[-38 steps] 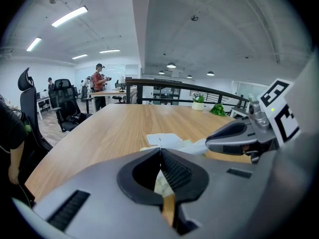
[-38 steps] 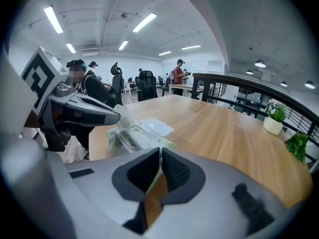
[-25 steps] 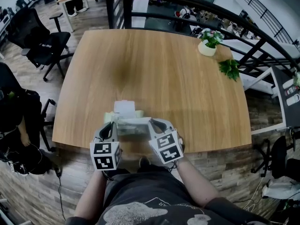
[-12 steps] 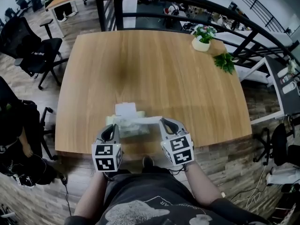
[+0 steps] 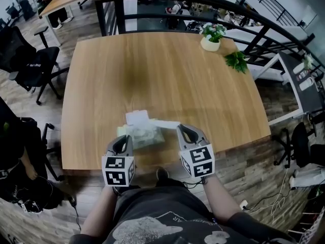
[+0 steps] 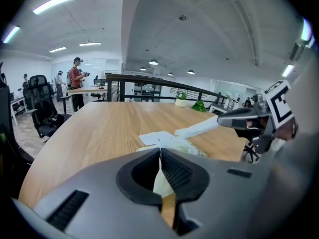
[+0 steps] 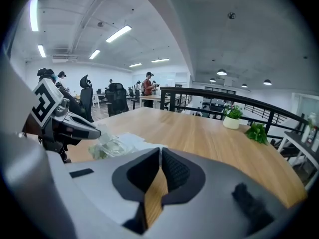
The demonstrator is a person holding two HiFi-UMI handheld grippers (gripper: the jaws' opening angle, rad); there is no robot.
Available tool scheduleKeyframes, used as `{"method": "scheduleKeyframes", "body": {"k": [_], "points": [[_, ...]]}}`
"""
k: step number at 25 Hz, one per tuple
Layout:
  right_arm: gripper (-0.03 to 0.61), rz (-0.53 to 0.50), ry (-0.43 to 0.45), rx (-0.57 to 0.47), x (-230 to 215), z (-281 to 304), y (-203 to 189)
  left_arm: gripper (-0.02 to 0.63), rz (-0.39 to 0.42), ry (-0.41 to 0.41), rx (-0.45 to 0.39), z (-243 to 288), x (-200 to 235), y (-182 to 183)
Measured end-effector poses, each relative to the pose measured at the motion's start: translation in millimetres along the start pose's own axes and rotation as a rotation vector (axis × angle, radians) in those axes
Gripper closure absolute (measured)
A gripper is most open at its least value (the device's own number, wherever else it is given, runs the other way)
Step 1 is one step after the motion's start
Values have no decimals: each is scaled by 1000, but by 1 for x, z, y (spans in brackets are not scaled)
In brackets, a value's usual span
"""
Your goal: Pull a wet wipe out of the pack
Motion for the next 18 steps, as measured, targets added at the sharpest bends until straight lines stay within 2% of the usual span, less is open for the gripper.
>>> {"method": "scheduleKeyframes", "body": {"k": [6,11,18], "points": [[545,1,-73,-25,15,-5,16,597,23,-128,-3,-17,0,5],[545,1,-134,-38,33,-4,24,597,12,-165,-29,-35,19,9],[545,16,-275,-86,59,-12,48,597,26,-225,-62,-55,56,22]]}}
Point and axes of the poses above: the fingertips, and each gripper's own axes: z forward along the fingers, x to its left, y out of its top, the point moved 5 cm from there along -z, backward along the fingers, and after that the axes turned 15 degrees about -x, right-handed, at the moved point
